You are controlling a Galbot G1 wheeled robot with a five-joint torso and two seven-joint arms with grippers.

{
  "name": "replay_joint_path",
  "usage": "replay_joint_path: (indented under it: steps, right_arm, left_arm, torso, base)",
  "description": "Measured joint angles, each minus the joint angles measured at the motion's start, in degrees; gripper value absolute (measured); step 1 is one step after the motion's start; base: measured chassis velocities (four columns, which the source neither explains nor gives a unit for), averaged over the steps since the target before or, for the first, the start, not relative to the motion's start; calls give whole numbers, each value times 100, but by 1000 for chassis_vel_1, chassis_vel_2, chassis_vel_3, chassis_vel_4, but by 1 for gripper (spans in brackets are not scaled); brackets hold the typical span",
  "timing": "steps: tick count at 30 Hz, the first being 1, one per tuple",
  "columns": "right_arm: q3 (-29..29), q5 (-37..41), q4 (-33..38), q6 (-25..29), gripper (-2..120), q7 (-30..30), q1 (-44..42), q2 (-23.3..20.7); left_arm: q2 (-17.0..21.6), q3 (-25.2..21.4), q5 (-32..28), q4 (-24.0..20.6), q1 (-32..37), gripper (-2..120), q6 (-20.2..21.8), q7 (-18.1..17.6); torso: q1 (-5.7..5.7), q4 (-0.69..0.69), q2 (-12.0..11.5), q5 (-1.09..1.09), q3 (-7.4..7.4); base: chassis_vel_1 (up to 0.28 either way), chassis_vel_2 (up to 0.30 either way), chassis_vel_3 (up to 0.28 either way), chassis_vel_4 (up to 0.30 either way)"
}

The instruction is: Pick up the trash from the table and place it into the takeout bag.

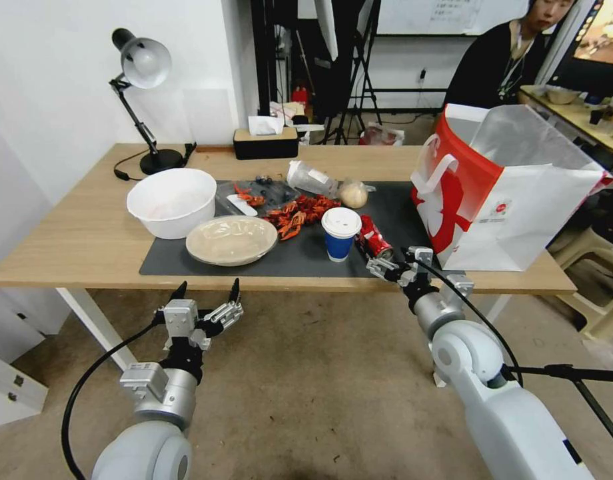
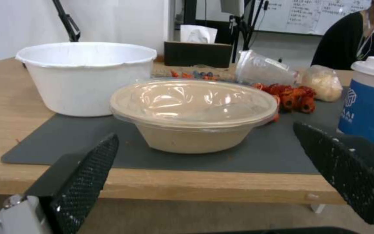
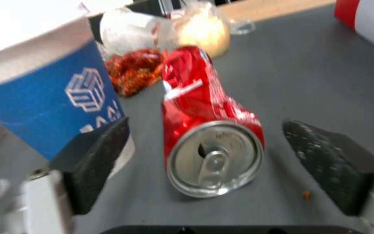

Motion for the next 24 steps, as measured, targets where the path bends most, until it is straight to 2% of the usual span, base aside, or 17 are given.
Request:
replay_joint_path:
  steps: [2,3,5,6,7,10,17,20,24]
  right_arm:
    - [-14,62,-26,-65,77,50,21,21]
    - [-14,62,-26,-65,77,50,21,21]
    - [-15,88,-27,-116,67,91,16,40]
    - [-15,88,-27,-116,67,91,16,40]
    - [-14,92,-27,-138,60,98,-9,49]
    - [-8,94,-18,-140,53,107,-32,57]
    - [87,122,124,-90,53,137,-101,82]
    - [278,211,338,182,53,-55,-172,77]
    - [613,463,652,813,53,-681,-221,-60]
  left_arm:
    - [2,2,1,21,-10,100,-16,-1]
    - [2,2,1,21,-10,100,-16,-1]
    - [5,3,4,40,-13,100,-29,-2]
    - [5,3,4,40,-13,100,-29,-2]
    - [7,3,6,52,-12,100,-48,-3]
    - [12,3,13,69,-10,100,-75,-6]
    - [10,6,45,93,-4,100,-127,-10]
    - [12,7,48,94,2,100,-139,-11]
    - [18,21,55,100,4,100,-154,-12]
  torso:
    - [0,0,0,0,0]
    - [0,0,0,0,0]
    - [0,0,0,0,0]
    - [0,0,0,0,0]
    - [0,0,0,0,0]
    - [0,0,0,0,0]
    - [0,0,0,1,1]
    - [0,0,0,0,1]
    - [0,0,0,1,1]
  base:
    - [0,0,0,0]
    - [0,0,0,0]
    - [0,0,0,0]
    - [0,0,0,0]
    - [0,0,0,0]
    - [0,0,0,0]
    - [0,0,0,0]
    - [0,0,0,0]
    - [0,0,0,0]
